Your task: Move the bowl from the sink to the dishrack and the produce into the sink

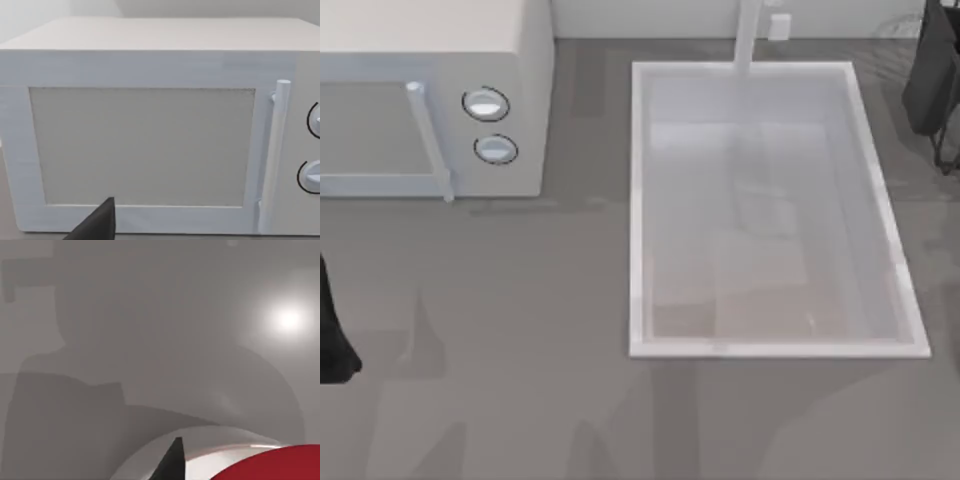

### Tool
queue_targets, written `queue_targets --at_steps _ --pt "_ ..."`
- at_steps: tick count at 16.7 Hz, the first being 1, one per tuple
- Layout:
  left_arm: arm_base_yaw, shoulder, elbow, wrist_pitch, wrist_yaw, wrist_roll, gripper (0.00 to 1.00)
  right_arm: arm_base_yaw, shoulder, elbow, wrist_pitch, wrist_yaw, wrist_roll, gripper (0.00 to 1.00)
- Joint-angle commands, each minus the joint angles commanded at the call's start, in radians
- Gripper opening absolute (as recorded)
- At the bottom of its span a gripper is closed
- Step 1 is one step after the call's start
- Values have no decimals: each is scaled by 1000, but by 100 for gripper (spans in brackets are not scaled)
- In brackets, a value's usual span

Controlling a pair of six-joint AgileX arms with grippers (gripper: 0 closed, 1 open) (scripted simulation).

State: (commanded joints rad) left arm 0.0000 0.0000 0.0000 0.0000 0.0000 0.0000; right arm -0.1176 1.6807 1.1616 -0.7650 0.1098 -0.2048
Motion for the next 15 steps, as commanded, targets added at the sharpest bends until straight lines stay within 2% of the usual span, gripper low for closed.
queue_targets --at_steps 15 --pt "0 0 0 0 0 0 100 623 -31 -346 1337 467 182 0"
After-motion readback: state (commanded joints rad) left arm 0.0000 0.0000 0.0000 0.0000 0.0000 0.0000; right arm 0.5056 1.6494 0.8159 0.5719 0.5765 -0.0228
